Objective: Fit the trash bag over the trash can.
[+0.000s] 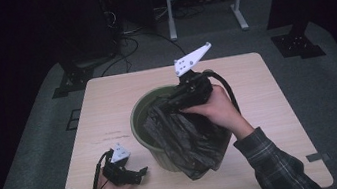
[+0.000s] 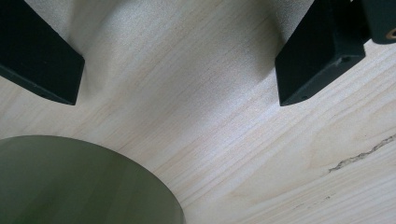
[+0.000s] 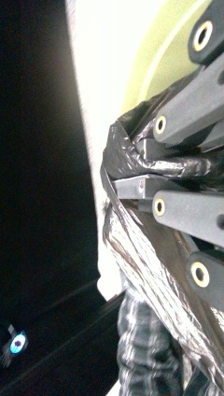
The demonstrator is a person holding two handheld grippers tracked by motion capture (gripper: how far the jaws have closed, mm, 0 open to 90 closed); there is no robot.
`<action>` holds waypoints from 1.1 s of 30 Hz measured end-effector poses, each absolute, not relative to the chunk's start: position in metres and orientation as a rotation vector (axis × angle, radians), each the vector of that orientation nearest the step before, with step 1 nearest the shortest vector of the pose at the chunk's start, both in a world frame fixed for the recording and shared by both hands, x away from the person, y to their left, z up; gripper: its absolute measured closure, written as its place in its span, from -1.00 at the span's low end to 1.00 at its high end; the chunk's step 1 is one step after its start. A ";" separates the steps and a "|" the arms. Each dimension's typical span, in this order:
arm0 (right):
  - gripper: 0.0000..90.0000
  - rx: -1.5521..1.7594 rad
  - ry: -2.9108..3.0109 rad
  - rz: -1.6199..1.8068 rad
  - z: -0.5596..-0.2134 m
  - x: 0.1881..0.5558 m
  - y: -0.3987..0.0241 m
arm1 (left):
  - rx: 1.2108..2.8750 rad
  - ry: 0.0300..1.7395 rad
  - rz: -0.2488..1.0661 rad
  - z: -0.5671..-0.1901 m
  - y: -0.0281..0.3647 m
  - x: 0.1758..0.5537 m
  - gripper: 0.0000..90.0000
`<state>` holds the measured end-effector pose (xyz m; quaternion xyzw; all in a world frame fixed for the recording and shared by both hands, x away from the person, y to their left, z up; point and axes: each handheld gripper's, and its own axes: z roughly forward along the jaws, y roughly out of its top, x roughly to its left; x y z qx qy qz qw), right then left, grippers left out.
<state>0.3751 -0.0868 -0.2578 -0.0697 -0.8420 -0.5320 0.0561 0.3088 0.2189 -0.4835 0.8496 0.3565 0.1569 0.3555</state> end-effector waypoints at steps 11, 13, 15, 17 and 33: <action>0.90 -0.338 -2.657 -1.589 -0.279 0.376 -0.127 | 2.195 0.921 0.405 -0.484 0.219 0.309 -1.00; 0.90 -0.359 -2.676 -1.579 -0.283 0.377 -0.131 | 2.195 0.921 0.405 -0.484 0.219 0.309 -1.00; 0.88 -0.381 -2.686 -1.571 -0.287 0.378 -0.135 | 2.195 0.921 0.405 -0.484 0.219 0.309 -1.00; 0.88 -0.399 -2.688 -1.566 -0.291 0.379 -0.139 | 2.195 0.920 0.405 -0.484 0.219 0.309 -1.00; 0.08 -0.511 -2.777 -1.536 -0.297 0.376 -0.160 | 2.204 0.903 0.397 -0.484 0.219 0.310 -1.00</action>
